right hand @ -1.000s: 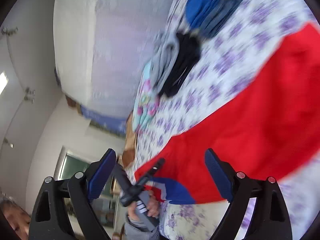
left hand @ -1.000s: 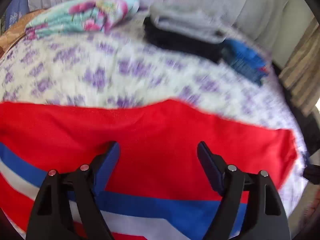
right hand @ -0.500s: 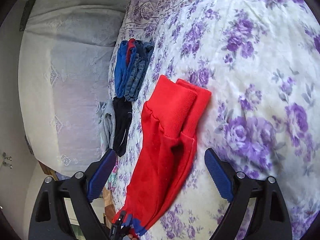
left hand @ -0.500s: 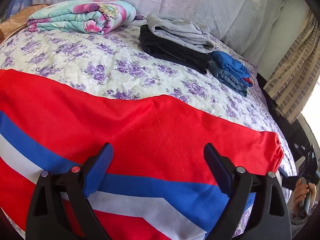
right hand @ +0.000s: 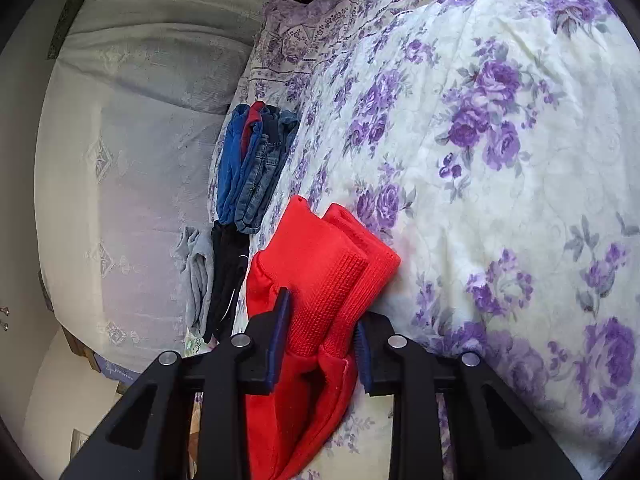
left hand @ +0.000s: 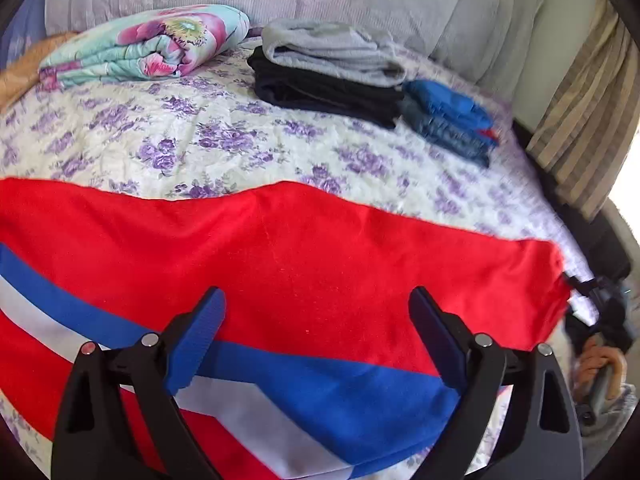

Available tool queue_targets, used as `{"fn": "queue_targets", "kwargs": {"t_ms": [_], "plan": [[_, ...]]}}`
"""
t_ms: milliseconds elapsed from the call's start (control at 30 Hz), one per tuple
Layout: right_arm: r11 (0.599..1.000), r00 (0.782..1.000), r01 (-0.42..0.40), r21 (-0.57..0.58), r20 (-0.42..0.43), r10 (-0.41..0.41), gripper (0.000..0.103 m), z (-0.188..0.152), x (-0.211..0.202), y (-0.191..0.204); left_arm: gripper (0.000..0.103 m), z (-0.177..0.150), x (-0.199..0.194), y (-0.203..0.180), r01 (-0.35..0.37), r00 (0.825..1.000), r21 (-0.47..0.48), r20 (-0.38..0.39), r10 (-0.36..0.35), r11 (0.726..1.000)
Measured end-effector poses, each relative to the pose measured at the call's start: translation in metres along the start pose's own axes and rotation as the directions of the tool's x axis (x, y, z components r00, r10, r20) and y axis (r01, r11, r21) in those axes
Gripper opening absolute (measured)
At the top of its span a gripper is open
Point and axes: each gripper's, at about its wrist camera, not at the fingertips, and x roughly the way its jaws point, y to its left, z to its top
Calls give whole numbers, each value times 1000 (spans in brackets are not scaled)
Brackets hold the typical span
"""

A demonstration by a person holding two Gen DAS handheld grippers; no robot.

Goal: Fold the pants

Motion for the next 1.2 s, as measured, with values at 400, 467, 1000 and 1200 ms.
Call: {"fn": "queue_targets", "kwargs": {"t_ms": [400, 467, 1000, 1200], "plan": [[994, 999, -1, -112, 46, 6, 26, -8, -5, 6, 90, -8, 26, -20, -248, 967, 53, -40, 250, 967], [993, 999, 4, -118, 48, 2, 26, -9, -4, 7, 90, -10, 14, -23, -221, 975, 20, -24, 221, 975], [948, 993, 59, -312, 116, -24, 23, -16, -29, 65, 93, -28, -13, -33, -15, 1000, 51, -4, 15, 999], [700, 982, 164, -695, 182, -49, 23, -76, -24, 168, 93, -25, -84, 53, -95, 983, -139, 143, 115, 986]]}}
